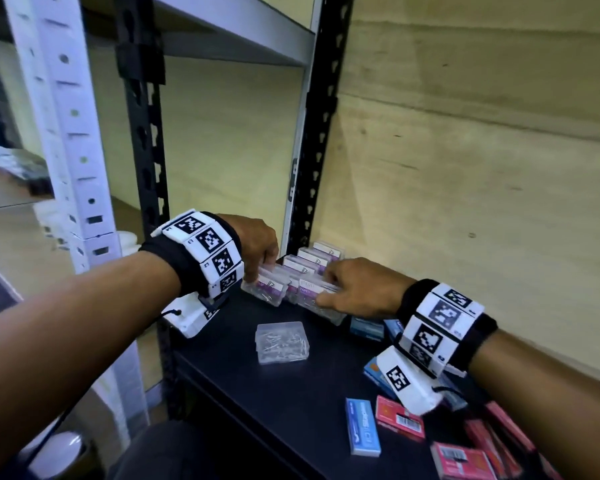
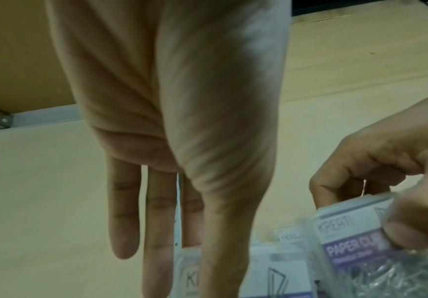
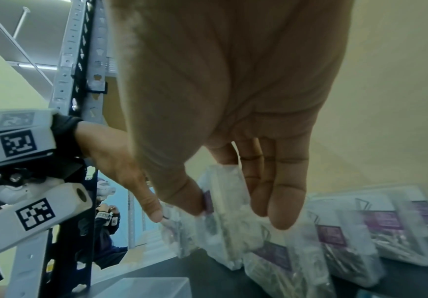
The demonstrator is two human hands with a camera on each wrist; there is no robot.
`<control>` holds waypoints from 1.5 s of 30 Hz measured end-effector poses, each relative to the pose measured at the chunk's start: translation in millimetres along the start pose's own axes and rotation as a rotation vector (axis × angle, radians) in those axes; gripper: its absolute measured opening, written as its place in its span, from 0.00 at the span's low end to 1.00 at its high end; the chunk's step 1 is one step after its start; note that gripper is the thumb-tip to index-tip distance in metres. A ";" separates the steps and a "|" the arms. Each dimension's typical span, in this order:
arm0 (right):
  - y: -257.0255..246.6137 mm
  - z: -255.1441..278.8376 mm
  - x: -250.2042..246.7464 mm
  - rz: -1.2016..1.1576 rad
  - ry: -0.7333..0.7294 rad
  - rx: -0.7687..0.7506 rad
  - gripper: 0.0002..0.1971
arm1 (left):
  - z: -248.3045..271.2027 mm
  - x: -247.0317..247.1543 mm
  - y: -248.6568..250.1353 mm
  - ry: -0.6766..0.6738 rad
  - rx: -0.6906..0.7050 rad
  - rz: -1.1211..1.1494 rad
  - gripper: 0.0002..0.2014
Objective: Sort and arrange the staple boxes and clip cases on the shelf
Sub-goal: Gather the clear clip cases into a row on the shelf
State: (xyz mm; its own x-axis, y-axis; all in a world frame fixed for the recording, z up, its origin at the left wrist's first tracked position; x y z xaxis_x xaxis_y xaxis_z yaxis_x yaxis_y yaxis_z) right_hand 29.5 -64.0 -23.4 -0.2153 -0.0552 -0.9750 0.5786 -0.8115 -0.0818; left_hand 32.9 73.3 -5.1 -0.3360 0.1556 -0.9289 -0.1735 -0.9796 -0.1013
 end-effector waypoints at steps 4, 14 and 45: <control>-5.6 -8.1 9.8 0.084 -0.029 0.000 0.18 | -7.0 7.1 -0.1 0.016 -0.003 0.020 0.21; -2.4 -10.6 26.1 0.090 -0.094 0.049 0.21 | -16.7 23.1 0.6 -0.003 0.006 0.043 0.20; 80.9 88.4 -4.1 0.070 0.019 0.143 0.23 | 11.9 -37.2 125.9 0.254 0.264 -0.139 0.18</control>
State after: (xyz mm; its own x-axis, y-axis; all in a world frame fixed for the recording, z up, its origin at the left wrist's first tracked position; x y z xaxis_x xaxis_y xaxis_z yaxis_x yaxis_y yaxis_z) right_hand 7.7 -180.8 -7.8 -0.1633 -0.1045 -0.9810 0.4731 -0.8809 0.0151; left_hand 12.5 -54.3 20.9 -0.0583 0.2157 -0.9747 -0.4448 -0.8797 -0.1680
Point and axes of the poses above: each hand's wrist, its own z-axis away from the middle knuckle, its own x-axis out of the palm, y = z × x, the point moved 9 cm from there along -z, towards the middle knuckle, and after that the axes turned 5 degrees about -y, right-handed, at the moved point
